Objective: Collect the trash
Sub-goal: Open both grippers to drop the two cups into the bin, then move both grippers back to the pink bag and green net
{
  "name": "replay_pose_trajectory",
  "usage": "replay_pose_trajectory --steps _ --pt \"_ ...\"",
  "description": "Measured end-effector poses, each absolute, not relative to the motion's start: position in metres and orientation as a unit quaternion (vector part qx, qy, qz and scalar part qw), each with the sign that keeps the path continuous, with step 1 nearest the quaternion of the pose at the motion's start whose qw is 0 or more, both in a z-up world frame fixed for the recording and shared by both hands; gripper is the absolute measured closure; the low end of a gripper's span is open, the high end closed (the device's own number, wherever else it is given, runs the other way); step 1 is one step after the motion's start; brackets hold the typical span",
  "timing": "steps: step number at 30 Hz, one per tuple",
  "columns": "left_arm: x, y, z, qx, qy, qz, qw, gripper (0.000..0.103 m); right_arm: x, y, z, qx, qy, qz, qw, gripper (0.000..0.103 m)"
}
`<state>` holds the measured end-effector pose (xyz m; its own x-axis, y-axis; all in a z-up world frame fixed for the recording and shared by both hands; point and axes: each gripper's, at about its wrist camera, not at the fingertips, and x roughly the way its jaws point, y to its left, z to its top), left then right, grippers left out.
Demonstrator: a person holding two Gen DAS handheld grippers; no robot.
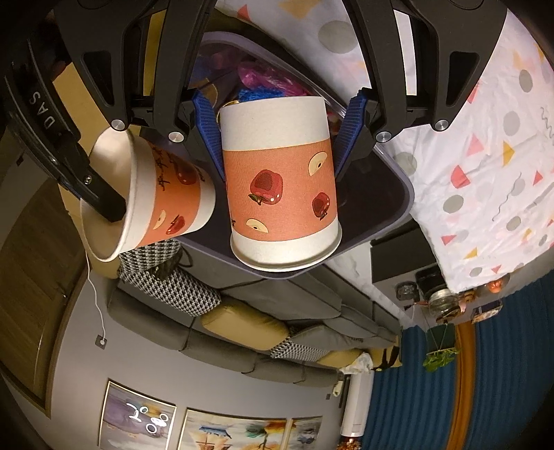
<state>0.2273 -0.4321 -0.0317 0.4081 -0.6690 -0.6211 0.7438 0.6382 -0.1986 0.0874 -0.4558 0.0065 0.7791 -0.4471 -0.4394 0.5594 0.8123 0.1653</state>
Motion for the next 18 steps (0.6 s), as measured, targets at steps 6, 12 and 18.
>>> replay_pose_trajectory --steps 6,12,18 --pt "0.228 -0.431 -0.033 0.058 0.341 -0.429 0.835 0.032 0.093 -0.458 0.001 0.149 0.203 -0.272 0.928 0.097" --pt "0.236 -0.414 -0.034 0.034 0.348 -0.413 0.841 0.019 0.098 -0.459 -0.005 0.155 0.214 -0.27 0.926 0.097" --pt "0.239 -0.372 -0.027 0.01 0.338 -0.383 0.859 0.015 0.106 -0.456 -0.008 0.151 0.223 -0.268 0.925 0.094"
